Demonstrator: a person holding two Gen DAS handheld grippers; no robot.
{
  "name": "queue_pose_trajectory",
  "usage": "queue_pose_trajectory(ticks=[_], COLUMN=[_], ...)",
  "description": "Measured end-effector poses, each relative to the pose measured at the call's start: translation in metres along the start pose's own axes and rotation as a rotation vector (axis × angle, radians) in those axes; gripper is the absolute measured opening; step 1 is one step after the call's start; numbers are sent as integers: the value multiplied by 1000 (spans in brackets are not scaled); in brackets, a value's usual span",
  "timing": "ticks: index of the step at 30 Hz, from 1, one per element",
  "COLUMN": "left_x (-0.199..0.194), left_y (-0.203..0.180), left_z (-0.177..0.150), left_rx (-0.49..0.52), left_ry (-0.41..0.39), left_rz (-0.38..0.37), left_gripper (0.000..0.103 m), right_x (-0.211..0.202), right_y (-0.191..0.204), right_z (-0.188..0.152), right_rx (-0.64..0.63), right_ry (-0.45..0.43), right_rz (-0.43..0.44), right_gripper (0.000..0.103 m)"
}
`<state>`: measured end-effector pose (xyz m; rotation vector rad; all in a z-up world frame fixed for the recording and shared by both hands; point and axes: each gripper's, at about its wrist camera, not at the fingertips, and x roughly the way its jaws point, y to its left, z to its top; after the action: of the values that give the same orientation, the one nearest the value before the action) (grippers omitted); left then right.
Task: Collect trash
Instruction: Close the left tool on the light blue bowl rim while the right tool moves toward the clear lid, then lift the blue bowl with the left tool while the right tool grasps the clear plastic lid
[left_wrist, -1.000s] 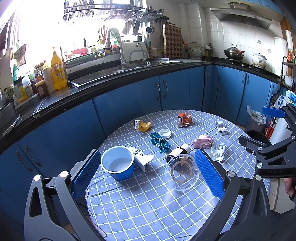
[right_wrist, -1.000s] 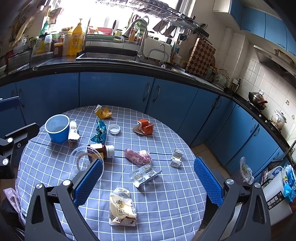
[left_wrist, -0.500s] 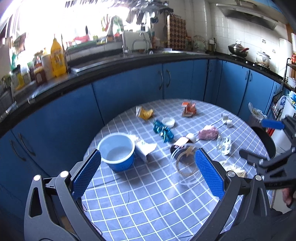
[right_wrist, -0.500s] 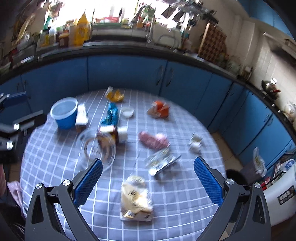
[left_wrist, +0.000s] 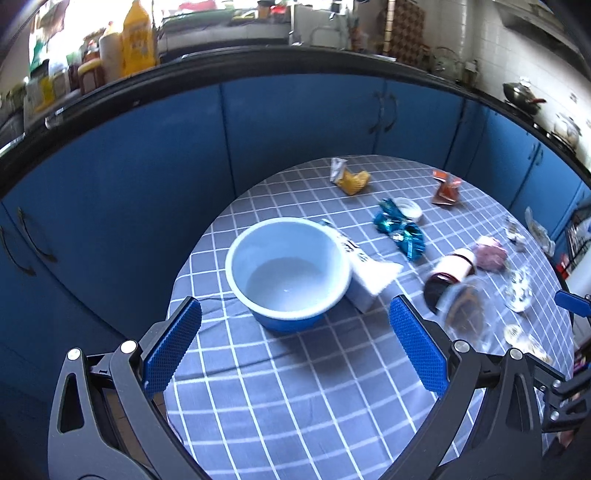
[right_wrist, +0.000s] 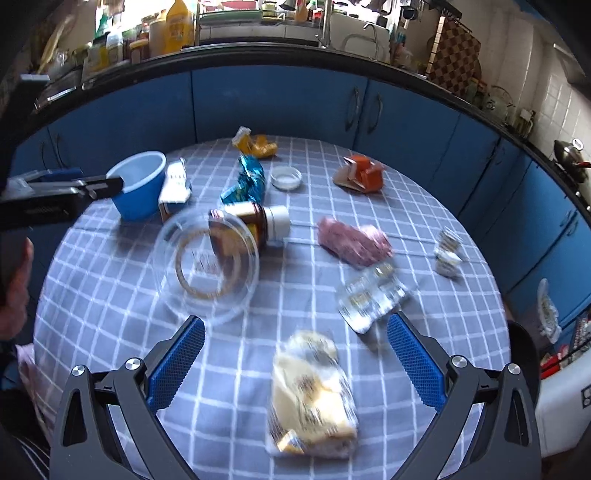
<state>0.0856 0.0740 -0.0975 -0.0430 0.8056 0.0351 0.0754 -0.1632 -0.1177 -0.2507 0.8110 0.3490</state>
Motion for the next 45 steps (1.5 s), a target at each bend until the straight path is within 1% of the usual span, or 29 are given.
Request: queue_pose_trajectory(ticks=[3,6,10,14,15,17,18,19,21,23,24,25,27,28,29,30,31,34,37,40,45], left_x=[10,19,31,38,41,47,51,55,60,61,61,60,59,58,56,55,55,54,53,45,31], left_y=[7,12,16,9,7,4,4,4,4,6,7,8,8,9,9,9,8,7,7,7,8], left_z=[2,4,7,7,8,7,7,7,8,8,8,8,7,6,6,6,5,5,3,2,6], left_rx=[-1,9,13,37,42,51,52,50,41,30,26,25,21,17,18,20,27,31,27,25,27], left_ry=[10,16,32,35,39,52,59,70,82,83,78,75,68,56,51,50,51,48,47,4,-35], left_rz=[14,14,-28,-57,-60,-68,-72,-79,-92,-102,-106,-114,-108,-105,-112,-112,-97,-97,-98,-84,-88], left_gripper=[100,100,100,100,100,100,100,100,100,100,100,100,100,99,93,82,77,77,76,76,76], right_x=[9,24,43,46,45,46,47,49,53,55,54,55,54,53,52,50,48,43,43,39,31], right_y=[6,10,14,11,10,10,9,8,6,6,6,7,8,8,9,9,10,10,7,6,7], right_z=[13,23,27,28,29,30,30,29,28,26,25,24,24,25,26,26,27,28,28,26,28], right_rx=[-3,-13,-24,-12,-13,-21,-20,-15,-7,-7,-10,-13,-18,-16,-16,-20,-27,-27,-12,-3,-1], right_ry=[-6,13,54,62,62,65,75,91,113,119,119,118,110,106,100,94,85,71,76,66,44], right_rz=[21,20,-11,-4,-6,-13,-5,5,25,36,44,50,54,72,82,82,82,93,95,98,98], right_gripper=[97,97,97,96,94,77,61,48,34,27,14,10,6,4,3,3,3,3,3,2,2])
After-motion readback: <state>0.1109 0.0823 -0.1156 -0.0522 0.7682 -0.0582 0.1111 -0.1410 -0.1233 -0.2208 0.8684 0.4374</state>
